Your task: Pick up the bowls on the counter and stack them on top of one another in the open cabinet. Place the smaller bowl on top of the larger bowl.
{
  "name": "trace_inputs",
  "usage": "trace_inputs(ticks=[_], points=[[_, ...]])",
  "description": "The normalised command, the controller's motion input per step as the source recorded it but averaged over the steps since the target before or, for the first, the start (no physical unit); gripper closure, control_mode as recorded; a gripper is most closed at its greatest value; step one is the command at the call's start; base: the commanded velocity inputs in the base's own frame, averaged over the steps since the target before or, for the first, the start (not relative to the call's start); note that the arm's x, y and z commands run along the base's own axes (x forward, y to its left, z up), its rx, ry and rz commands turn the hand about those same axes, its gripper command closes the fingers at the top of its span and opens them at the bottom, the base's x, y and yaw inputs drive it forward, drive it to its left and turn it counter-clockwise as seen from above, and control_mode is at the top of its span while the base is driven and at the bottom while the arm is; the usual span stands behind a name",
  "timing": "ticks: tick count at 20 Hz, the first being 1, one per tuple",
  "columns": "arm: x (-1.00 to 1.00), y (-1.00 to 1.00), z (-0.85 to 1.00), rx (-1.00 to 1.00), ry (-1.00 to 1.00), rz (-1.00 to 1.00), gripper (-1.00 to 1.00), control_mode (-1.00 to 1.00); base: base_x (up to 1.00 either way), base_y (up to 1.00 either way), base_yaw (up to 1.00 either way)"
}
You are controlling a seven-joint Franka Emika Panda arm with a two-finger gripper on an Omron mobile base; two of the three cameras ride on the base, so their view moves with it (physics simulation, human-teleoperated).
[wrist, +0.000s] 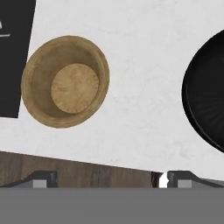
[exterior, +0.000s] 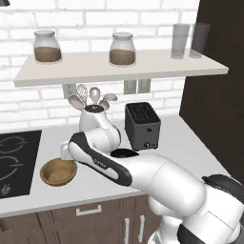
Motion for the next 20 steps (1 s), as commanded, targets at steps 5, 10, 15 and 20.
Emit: trace_inputs(ticks=[5,10,15,20], points=[[0.00,0.16,-0.11,0.00,0.01,0.00,-1.00,-1.00,0.00,0.00,0.00],[0.04,0.02,-0.13,0.00,0.00,0.00,-1.00,-1.00,0.00,0.00,0.00],[0.00,0.05,-0.02,0.00,0.00,0.00,-1.00,-1.00,0.00,0.00,0.00],[0.00,0.14,-0.01,0.00,0.00,0.00,-1.00,-1.00,0.00,0.00,0.00]])
